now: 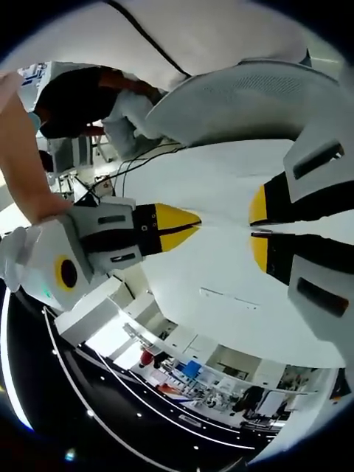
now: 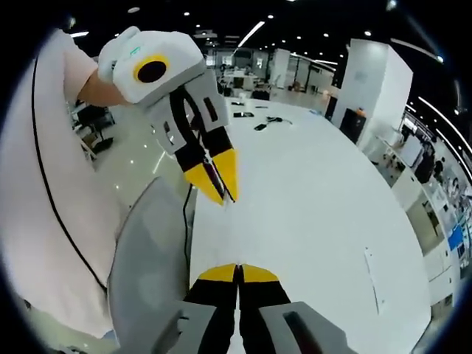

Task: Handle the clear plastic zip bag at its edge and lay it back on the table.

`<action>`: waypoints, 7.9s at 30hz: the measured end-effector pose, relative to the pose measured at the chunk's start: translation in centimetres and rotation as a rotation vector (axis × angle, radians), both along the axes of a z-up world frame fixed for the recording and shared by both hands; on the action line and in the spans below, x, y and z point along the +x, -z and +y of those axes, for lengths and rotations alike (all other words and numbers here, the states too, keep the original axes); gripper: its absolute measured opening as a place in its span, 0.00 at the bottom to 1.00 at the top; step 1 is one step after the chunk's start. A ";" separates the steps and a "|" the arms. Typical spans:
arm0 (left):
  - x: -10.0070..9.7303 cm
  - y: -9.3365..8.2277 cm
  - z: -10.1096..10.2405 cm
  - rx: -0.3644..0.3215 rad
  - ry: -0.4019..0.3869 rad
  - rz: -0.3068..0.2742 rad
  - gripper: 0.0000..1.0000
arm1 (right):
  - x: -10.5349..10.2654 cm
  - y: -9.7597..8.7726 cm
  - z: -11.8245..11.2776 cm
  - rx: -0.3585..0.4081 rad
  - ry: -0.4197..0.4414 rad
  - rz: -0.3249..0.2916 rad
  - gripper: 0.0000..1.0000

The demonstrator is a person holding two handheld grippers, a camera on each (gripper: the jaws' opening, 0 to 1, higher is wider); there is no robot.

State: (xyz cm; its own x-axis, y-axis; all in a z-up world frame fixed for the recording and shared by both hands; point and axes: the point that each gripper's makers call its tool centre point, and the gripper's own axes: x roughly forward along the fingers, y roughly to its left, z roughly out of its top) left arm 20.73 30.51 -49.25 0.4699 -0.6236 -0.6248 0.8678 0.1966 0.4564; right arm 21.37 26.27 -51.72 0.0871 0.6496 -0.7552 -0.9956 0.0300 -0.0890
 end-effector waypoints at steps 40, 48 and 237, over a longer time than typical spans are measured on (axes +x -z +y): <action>-3.9 3.1 -4.9 0.159 0.113 0.169 0.00 | -0.3 0.7 0.1 -0.103 0.068 -0.083 0.00; -5.3 3.1 -5.0 0.125 0.107 0.258 0.00 | 0.7 0.6 -0.2 -0.103 0.119 -0.106 0.00; 2.7 3.7 6.0 -0.332 -0.417 0.194 0.23 | 19.1 9.3 1.0 -0.094 0.140 -0.621 0.00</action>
State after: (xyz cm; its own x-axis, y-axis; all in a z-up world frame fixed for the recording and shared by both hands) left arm 23.48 36.49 -52.94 0.6147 -0.5877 -0.5261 0.7477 0.6466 0.1514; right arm 40.46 27.29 -61.02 0.6054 0.5343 -0.5899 -0.7451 0.1197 -0.6562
